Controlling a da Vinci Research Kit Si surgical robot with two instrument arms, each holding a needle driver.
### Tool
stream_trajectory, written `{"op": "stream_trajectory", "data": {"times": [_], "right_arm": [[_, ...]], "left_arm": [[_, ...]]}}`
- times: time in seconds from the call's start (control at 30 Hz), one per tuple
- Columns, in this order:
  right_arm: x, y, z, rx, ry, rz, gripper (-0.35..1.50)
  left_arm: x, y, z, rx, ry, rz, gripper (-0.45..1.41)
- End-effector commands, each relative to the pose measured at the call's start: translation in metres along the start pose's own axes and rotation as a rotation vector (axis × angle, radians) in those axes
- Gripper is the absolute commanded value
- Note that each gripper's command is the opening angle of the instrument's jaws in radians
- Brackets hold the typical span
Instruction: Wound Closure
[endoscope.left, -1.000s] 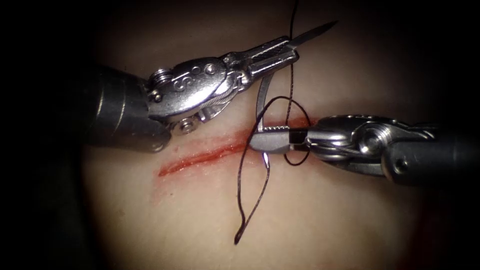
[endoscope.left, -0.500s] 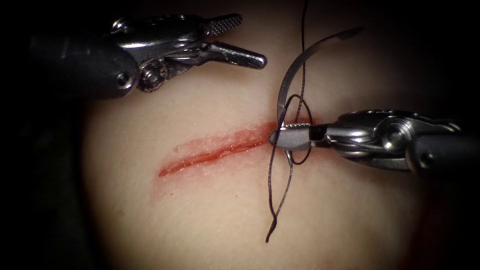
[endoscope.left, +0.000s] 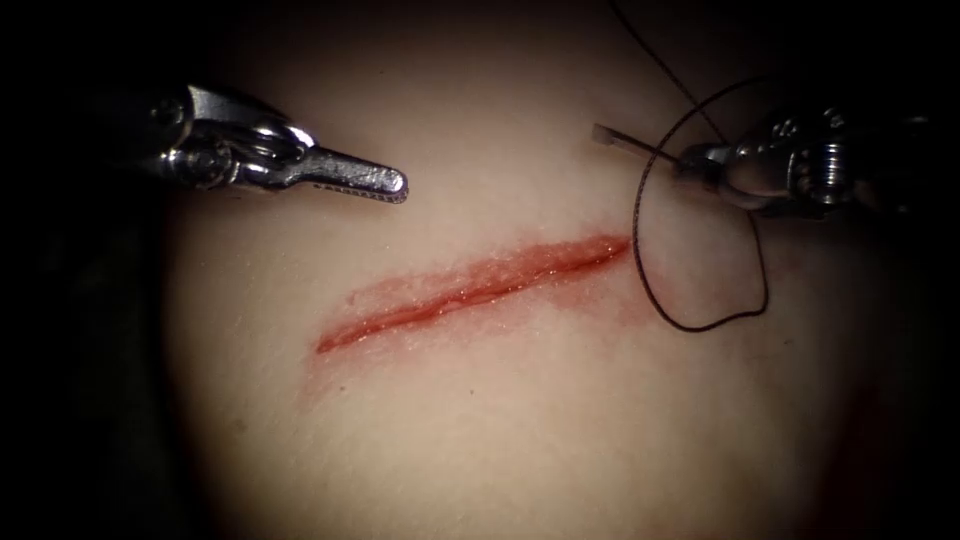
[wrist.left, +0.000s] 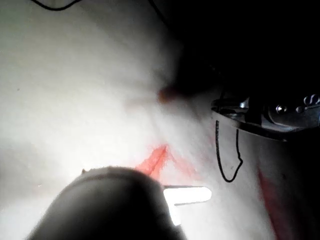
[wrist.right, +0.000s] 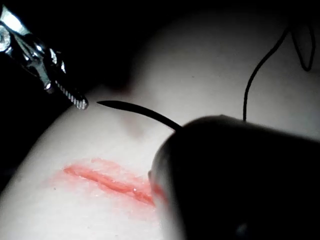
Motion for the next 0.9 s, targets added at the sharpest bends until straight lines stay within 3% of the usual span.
{"op": "stream_trajectory", "data": {"times": [0.03,0.13,0.3,0.4,0.5,0.73,0.9], "right_arm": [[0.0015,0.0002,-0.0003,-0.046,-0.008,-0.055,-0.35],[0.0021,0.0005,-0.0014,-0.095,-0.025,-0.168,-0.35],[0.0036,0.0002,-0.0033,-0.17,0.001,-0.341,-0.35],[0.0049,-0.0003,-0.0038,-0.167,-0.011,-0.377,-0.35],[0.0056,-0.0008,-0.004,-0.179,0.021,-0.428,-0.35],[0.0064,-0.0023,-0.0024,-0.237,-0.005,-0.528,-0.35],[0.0078,-0.0035,-0.001,-0.258,-0.057,-0.62,-0.35]], "left_arm": [[0.0,-0.0006,0.0007,0.002,0.016,0.034,1.2],[-0.0003,-0.001,0.0011,0.006,0.019,0.042,1.33],[-0.0011,-0.0023,0.002,-0.03,0.018,-0.045,1.35],[-0.001,-0.0025,0.0025,-0.018,0.015,-0.08,1.18],[-0.0006,-0.0023,0.0028,-0.011,0.017,-0.082,1.16],[-0.0002,-0.0014,0.0031,0.001,0.098,-0.081,1.1],[0.0001,-0.0009,0.0042,0.112,0.15,0.008,1.06]]}}
